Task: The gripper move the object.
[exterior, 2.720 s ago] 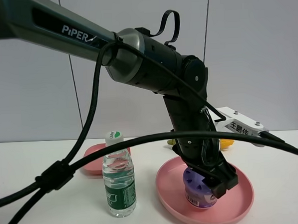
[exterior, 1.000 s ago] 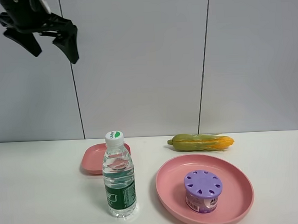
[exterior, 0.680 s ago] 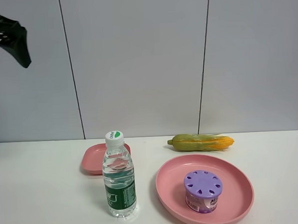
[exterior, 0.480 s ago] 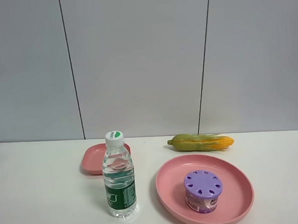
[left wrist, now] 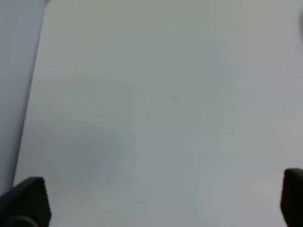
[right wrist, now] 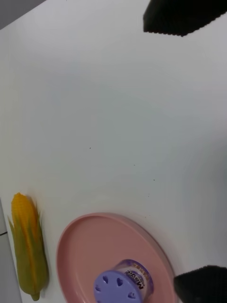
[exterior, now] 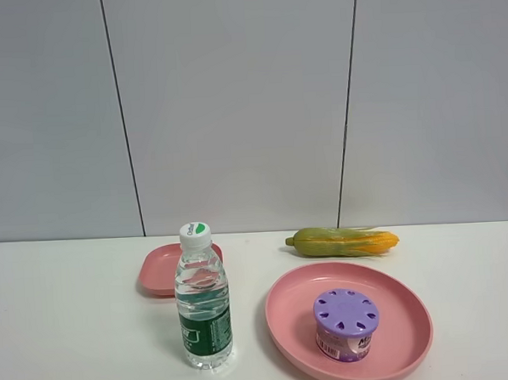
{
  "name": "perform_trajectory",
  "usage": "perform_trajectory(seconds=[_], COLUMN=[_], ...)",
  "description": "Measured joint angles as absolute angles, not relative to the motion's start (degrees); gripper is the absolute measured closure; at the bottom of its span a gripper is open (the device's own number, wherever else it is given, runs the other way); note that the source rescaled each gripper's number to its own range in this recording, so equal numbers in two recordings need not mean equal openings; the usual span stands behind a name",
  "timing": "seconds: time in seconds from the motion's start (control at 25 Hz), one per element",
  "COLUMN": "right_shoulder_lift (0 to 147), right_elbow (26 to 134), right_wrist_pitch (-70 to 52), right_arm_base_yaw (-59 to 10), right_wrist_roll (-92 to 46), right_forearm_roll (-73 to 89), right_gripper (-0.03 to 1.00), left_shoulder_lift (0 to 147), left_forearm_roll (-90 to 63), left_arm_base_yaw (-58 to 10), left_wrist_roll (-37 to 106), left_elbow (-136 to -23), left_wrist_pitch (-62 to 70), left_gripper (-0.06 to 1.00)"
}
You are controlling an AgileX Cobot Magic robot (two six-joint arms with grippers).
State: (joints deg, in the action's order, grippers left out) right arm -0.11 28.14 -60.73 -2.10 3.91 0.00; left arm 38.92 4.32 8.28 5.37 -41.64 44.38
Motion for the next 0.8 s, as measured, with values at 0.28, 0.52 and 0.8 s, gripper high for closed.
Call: perform_trajectory(seconds=[0.28,0.52,0.8], right_shoulder_lift=[-0.11,-0.11,-0.11], right_elbow=[28.14,28.14,28.14], right_wrist_pitch=[-60.73,-60.73,-60.73], right_arm_base_yaw=[-2.10,-2.10,-2.10], right_wrist_roll=[3.91,3.91,3.91], right_forearm_roll=[0.00,0.00,0.00], right_gripper=[-0.03,-0.03,-0.03], left_shoulder_lift=[21.21,14.02,12.75], left_forearm_roll=[4.26,3.34,1.67], left_arm_base_yaw=[8.28,8.28,8.28], left_wrist_roll=[3.59,1.18,0.00], left_elbow=[-33.34,-30.22,-30.22], left_wrist_pitch=[47.60,51.19,51.49], left_gripper=[-0.06,-0.06,-0.06])
